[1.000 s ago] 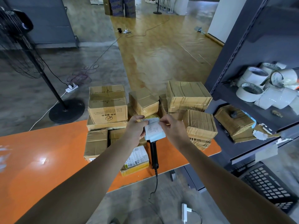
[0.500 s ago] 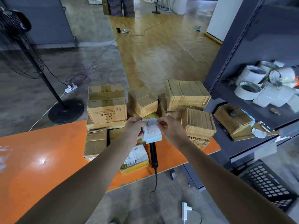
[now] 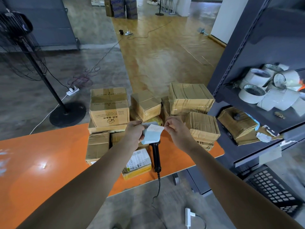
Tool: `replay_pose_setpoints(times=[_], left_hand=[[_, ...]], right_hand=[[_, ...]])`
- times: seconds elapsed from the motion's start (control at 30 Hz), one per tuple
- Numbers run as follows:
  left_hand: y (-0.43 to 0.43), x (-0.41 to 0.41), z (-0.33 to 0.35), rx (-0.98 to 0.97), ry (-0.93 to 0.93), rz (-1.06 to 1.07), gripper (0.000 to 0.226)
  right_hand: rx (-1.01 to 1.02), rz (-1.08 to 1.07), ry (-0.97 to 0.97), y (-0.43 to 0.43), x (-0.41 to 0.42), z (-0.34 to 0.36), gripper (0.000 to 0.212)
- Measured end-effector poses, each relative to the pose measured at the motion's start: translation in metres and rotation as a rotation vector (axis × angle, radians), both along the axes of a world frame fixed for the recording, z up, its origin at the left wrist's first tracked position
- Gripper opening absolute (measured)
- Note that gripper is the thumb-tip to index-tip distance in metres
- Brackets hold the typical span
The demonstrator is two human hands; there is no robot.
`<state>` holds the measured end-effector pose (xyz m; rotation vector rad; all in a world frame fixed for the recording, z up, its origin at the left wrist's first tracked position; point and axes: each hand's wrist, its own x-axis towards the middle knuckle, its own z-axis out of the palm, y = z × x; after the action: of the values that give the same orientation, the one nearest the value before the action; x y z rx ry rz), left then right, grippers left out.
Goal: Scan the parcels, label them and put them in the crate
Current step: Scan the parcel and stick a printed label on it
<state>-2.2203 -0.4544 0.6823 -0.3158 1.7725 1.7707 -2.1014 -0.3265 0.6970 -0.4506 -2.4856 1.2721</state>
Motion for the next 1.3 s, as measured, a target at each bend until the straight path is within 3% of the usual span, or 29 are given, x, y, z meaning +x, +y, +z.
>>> replay_pose_setpoints(times=[0.2,0.53,0.7,0.8,0.9,1.03,1.13,1.3], left_hand=[[-0.005,-0.001,-0.003,0.026,0.020,-0.025,0.030],[-0.004,0.003,0.000,0.041,0.037,-0.112,0.030],[-0.006,0.007,0.006,0.024,0.050,-0.175,0.031],[-0.006,0.009,0.010,0.110,-0.015,-0.194,0.021],[-0.004,0.011,0.010,0.054,-0.009,-0.252,0.010],[-0.007,0.010,-0.004,-0.065,0.167,-0.324,0.020],[-0.009,0.011,-0.011,-0.103,0.262,-0.419,0.019],[0.003,0.016,-0.020,-0.261,0.440,-0.469,0.014]], right_hand=[[-0.490,0.072,-0.098,0.009,0.005,0.006,0.019],[-0.690,0.063,-0.364,0.006,-0.006,-0.005,0.010],[-0.609,0.014,-0.377,0.005,-0.010,-0.011,0.008],[-0.608,-0.057,-0.309,0.005,-0.011,-0.013,0.005],[-0.576,-0.103,-0.296,0.007,-0.009,-0.015,0.008],[-0.521,-0.169,-0.328,0.017,-0.002,-0.020,0.018],[-0.505,-0.189,-0.353,0.024,0.004,-0.023,0.006],[-0.488,-0.217,-0.397,0.032,0.011,-0.035,0.015]])
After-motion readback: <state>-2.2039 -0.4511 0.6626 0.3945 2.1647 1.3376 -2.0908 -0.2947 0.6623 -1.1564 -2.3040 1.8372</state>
